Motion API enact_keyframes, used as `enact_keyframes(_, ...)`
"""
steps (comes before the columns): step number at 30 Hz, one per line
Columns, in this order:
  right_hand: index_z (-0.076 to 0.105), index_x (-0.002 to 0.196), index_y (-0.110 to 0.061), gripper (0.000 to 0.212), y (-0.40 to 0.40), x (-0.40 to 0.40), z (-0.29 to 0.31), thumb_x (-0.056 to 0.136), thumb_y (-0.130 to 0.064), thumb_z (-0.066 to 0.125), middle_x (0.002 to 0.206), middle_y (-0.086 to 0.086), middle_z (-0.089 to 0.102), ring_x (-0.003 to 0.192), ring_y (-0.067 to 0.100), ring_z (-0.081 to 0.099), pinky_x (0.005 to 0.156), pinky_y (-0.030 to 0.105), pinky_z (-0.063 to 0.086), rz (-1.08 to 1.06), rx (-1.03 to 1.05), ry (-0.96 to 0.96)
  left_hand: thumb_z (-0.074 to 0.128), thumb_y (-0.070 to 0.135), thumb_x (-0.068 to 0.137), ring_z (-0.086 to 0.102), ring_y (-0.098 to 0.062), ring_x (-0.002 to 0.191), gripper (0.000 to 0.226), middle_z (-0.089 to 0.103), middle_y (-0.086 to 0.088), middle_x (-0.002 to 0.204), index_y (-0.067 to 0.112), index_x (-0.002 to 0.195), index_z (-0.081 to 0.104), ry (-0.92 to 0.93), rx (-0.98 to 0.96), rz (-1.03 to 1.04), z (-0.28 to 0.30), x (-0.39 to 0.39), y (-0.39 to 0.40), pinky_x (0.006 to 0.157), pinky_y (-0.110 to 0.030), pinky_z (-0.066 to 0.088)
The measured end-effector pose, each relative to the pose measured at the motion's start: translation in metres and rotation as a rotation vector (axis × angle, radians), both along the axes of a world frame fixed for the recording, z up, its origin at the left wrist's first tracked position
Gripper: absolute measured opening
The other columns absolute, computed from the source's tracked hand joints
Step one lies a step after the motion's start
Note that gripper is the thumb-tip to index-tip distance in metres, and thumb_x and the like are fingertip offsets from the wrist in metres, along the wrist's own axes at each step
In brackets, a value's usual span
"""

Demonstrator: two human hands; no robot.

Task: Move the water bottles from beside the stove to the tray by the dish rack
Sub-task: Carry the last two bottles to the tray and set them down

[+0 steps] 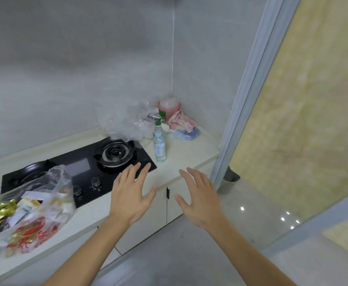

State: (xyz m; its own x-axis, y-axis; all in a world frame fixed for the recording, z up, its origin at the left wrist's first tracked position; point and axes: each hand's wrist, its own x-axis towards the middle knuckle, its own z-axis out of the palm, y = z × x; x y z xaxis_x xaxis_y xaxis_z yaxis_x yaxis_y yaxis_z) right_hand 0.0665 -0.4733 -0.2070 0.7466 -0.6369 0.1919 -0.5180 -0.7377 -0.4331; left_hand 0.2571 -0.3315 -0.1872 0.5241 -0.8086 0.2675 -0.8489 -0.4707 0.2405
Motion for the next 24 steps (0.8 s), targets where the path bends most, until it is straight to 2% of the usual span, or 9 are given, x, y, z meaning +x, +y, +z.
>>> enact_keyframes(2, 0.026, 0.165, -0.035, 0.076, -0.046, 0.013, 0.002, 0.097, -0.065, 0.039, 0.172, -0.003, 0.028, 0.158, 0.023, 0.025, 0.128, 0.047, 0.026, 0.042, -0.008, 0.025, 0.046, 0.060, 0.095, 0.040, -0.027, 0.147, 0.072, 0.048, -0.005, 0.156, 0.029, 0.159, 0.040, -0.003, 0.012, 0.019, 0.003, 0.008, -0.033, 0.117, -0.047, 0.036)
enact_keyframes(5, 0.029, 0.164, -0.034, 0.074, -0.100, 0.043, 0.004, 0.098, -0.059, 0.050, 0.171, -0.003, 0.030, 0.157, 0.023, 0.027, 0.126, 0.044, 0.028, 0.081, -0.018, 0.033, 0.046, 0.060, 0.095, 0.043, -0.028, 0.144, 0.071, 0.051, -0.006, 0.154, 0.027, 0.157, 0.042, -0.018, 0.013, 0.049, 0.002, 0.028, -0.069, 0.115, -0.048, 0.039)
enact_keyframes(13, 0.040, 0.159, -0.024, 0.065, -0.207, 0.150, -0.006, 0.100, -0.039, 0.062, 0.162, 0.006, 0.043, 0.149, 0.026, 0.040, 0.118, 0.042, 0.038, 0.194, -0.055, 0.031, 0.043, 0.061, 0.096, 0.043, -0.030, 0.143, 0.071, 0.048, -0.005, 0.155, 0.026, 0.158, 0.039, 0.031, 0.001, 0.122, -0.026, 0.100, -0.165, 0.111, -0.049, 0.044)
enact_keyframes(18, 0.048, 0.153, -0.020, 0.060, -0.267, 0.214, -0.016, 0.097, -0.029, 0.066, 0.157, 0.007, 0.050, 0.146, 0.028, 0.045, 0.116, 0.045, 0.043, 0.253, -0.066, 0.016, 0.046, 0.058, 0.097, 0.047, -0.031, 0.136, 0.069, 0.050, -0.008, 0.151, 0.025, 0.157, 0.041, 0.109, 0.020, 0.061, -0.057, 0.143, -0.226, 0.107, -0.048, 0.048)
enact_keyframes(24, 0.043, 0.157, -0.027, 0.065, -0.317, 0.284, -0.033, 0.097, -0.018, 0.066, 0.158, 0.000, 0.044, 0.144, 0.029, 0.044, 0.112, 0.049, 0.047, 0.386, 0.067, 0.099, 0.036, 0.063, 0.094, 0.044, -0.026, 0.138, 0.072, 0.041, -0.001, 0.157, 0.031, 0.158, 0.034, 0.270, 0.153, 0.040, -0.087, 0.184, -0.272, 0.100, -0.044, 0.053)
